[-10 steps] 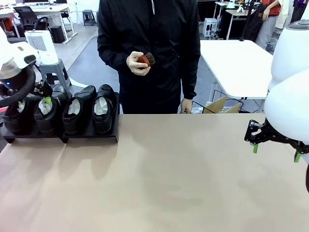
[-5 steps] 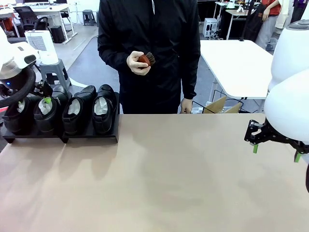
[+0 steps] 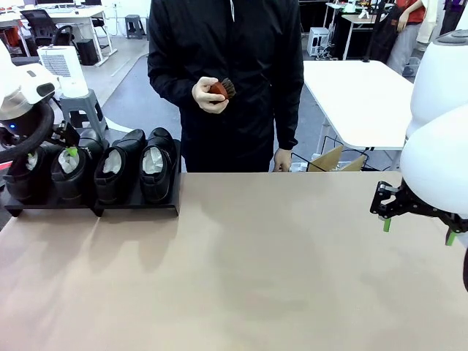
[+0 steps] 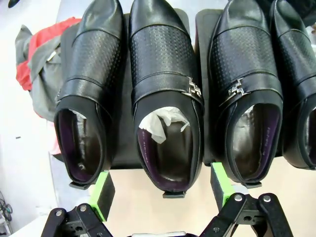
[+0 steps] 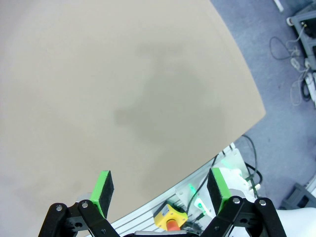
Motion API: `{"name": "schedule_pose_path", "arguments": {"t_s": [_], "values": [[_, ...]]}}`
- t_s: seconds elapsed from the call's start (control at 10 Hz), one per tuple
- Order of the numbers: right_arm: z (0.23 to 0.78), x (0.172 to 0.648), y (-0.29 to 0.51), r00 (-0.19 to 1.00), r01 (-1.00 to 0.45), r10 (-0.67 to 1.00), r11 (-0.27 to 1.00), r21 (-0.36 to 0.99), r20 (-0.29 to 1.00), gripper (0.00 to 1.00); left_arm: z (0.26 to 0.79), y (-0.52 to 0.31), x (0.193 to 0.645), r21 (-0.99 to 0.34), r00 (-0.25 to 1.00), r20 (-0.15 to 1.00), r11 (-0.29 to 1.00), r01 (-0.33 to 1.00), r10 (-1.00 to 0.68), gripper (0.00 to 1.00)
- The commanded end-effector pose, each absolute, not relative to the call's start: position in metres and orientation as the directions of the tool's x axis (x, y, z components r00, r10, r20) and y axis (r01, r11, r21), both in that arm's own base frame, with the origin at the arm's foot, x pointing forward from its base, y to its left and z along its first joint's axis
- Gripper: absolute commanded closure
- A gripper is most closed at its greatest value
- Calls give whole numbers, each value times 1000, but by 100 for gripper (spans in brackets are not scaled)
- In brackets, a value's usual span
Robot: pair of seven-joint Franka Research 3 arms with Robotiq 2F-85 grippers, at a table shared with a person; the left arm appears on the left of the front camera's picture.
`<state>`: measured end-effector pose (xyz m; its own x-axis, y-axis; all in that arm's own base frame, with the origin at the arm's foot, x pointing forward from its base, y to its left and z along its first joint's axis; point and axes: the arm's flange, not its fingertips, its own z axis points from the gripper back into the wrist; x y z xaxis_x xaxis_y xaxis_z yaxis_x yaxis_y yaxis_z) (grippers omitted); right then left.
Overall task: Organize the shoes by placing them on the stand.
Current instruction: Place the Shoe from the middle of the table onto the Shoes Stand.
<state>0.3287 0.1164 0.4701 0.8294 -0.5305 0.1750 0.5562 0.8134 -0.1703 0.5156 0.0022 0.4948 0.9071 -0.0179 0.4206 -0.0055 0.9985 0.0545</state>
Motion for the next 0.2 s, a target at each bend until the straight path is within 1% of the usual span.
{"name": "schedule_pose_path", "arguments": {"t_s": [0.0, 0.1], "values": [[474, 331, 114, 837, 545, -519, 820, -174, 175, 0, 497, 2, 517, 54, 903, 428, 999, -6, -18, 0], [474, 331, 114, 837, 545, -519, 820, -174, 175, 0, 497, 2, 517, 54, 903, 428, 999, -6, -18, 0]]}}
